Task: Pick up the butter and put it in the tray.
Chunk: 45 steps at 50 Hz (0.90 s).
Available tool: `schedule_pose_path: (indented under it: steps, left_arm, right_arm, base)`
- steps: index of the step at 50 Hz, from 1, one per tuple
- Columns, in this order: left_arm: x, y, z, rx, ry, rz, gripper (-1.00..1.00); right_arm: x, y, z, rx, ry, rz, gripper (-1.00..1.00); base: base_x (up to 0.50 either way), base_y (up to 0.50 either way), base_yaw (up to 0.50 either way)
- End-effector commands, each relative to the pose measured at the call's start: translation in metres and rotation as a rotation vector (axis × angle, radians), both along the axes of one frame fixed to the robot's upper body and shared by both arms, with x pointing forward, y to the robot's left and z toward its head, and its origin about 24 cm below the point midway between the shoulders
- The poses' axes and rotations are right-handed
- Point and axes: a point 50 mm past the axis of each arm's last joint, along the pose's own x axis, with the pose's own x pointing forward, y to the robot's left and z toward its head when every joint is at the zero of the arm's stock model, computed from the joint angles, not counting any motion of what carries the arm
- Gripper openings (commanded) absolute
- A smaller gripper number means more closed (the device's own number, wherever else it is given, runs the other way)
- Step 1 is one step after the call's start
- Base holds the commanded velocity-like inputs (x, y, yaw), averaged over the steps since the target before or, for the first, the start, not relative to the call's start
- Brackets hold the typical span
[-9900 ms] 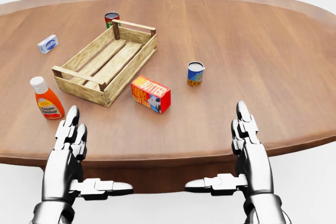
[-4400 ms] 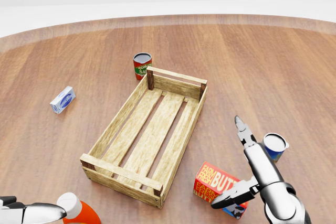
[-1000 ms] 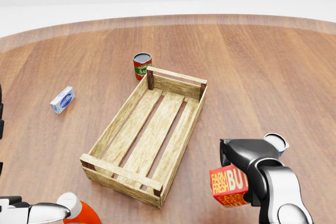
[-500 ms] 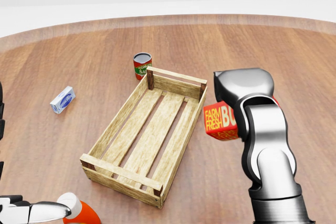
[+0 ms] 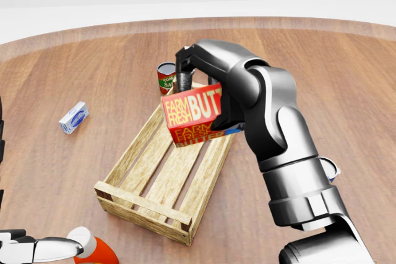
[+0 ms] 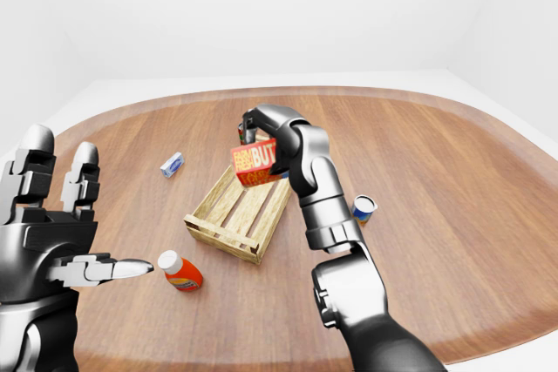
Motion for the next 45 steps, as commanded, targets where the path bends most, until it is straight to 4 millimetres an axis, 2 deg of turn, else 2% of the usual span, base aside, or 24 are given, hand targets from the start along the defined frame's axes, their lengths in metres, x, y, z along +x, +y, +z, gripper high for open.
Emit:
schedule_pose_path:
  steps: [1,13,18,24,25,26,31,45]
  left_arm:
    - [0.000,0.001,0.002,-0.001,-0.010,0.003,1.00]
    - [-0.001,0.000,0.001,0.000,-0.005,0.003,1.00]
    - [0.000,0.001,0.001,-0.001,-0.008,0.003,1.00]
    - [0.000,0.000,0.001,-0.001,-0.006,0.003,1.00]
    - [0.000,0.000,0.000,-0.001,-0.002,0.002,1.00]
    - [0.001,0.000,0.000,0.000,0.001,0.000,1.00]
    - [0.000,0.000,0.000,0.000,0.000,0.000,1.00]
    - [0.001,0.000,-0.001,-0.001,0.004,-0.001,1.00]
  right_arm:
    - [0.016,0.014,0.019,0.349,-0.019,0.055,-1.00]
    - [0.028,0.008,0.010,0.588,-0.013,-0.051,-1.00]
    - [0.034,0.004,-0.006,0.668,0.026,-0.149,-1.00]
    - [0.035,0.003,-0.011,0.678,0.041,-0.169,-1.00]
    - [0.035,0.004,-0.030,0.687,0.082,-0.231,-1.00]
    - [0.036,0.004,-0.036,0.688,0.099,-0.256,-1.00]
    - [0.034,0.008,-0.052,0.662,0.139,-0.295,-1.00]
    - [0.028,0.032,-0.059,0.610,0.173,-0.257,-1.00]
  base:
    - [0.00,0.00,0.00]
    - [0.00,0.00,0.00]
    - [0.00,0.00,0.00]
    - [0.00,0.00,0.00]
    - [0.00,0.00,0.00]
    - [0.00,0.00,0.00]
    - [0.00,0.00,0.00]
    - [0.00,0.00,0.00]
